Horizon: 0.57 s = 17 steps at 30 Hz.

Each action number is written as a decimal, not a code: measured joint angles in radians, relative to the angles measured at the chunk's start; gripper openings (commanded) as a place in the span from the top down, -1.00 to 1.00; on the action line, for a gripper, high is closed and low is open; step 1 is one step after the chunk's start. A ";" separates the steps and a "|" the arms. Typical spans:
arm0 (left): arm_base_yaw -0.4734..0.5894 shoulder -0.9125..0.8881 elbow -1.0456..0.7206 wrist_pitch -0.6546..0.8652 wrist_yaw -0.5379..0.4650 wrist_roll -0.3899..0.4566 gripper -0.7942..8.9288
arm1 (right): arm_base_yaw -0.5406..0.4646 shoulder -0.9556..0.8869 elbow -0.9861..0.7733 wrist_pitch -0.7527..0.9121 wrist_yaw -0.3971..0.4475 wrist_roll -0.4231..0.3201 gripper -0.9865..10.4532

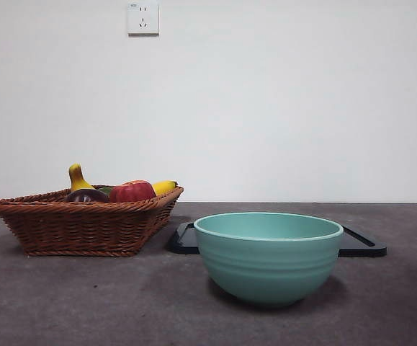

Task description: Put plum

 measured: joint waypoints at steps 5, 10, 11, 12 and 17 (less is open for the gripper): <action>0.000 0.000 0.000 0.000 0.000 0.000 0.82 | 0.000 0.000 0.000 0.000 0.000 0.000 0.82; 0.000 0.000 0.000 0.000 0.000 0.000 0.82 | 0.000 0.000 0.000 0.000 0.000 0.000 0.82; 0.000 0.000 0.000 0.000 0.000 0.000 0.82 | 0.000 0.000 0.000 0.000 0.000 0.000 0.82; 0.000 0.000 0.000 0.000 0.000 0.000 0.82 | 0.000 0.000 0.000 0.000 0.000 0.000 0.82; 0.000 0.000 0.000 0.000 0.000 0.000 0.82 | 0.000 0.000 0.000 0.000 0.000 0.000 0.82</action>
